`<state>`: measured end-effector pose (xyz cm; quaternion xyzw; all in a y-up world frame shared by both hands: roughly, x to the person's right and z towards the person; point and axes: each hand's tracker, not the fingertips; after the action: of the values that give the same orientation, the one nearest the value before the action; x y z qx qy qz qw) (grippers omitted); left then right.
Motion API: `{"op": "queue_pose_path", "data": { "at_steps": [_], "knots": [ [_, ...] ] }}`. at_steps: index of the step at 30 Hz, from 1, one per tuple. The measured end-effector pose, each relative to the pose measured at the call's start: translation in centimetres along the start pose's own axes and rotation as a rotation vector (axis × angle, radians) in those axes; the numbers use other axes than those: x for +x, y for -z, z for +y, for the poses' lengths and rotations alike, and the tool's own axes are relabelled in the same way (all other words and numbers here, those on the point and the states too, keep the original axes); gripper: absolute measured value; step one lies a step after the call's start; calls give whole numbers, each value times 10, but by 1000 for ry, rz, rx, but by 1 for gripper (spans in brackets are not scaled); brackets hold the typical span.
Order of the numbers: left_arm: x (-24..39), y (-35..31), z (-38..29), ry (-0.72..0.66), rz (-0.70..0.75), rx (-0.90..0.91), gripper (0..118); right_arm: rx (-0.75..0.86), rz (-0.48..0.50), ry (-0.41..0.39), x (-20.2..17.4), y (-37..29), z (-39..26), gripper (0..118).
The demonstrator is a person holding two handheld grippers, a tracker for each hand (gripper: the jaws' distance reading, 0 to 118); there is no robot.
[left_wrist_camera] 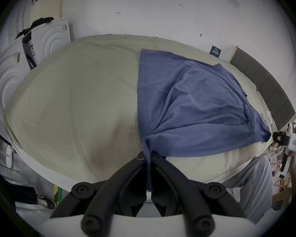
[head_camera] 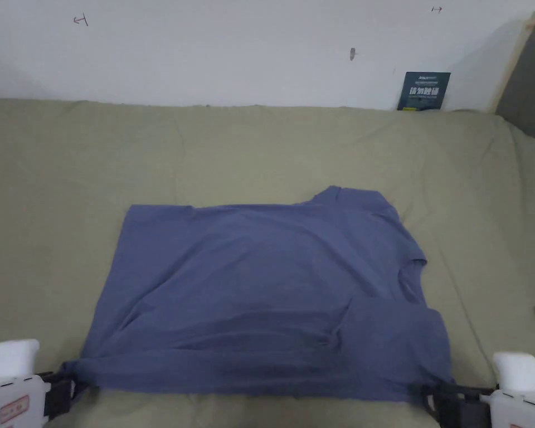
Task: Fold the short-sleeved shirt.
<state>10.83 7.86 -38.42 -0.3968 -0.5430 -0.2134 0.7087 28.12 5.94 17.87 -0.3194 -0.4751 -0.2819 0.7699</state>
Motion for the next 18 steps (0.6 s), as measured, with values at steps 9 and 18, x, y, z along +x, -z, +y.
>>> {"op": "queue_pose_path", "data": {
  "at_steps": [9, 18],
  "knots": [
    [-6, 8, 1, -15, 15, -17, 0, -28, -5, -45, 0, 20, -8, 13],
    [-15, 4, 12, -18, 4, -11, 0, 36, 20, -65, -3, -12, 12, 11]
  ]
}}
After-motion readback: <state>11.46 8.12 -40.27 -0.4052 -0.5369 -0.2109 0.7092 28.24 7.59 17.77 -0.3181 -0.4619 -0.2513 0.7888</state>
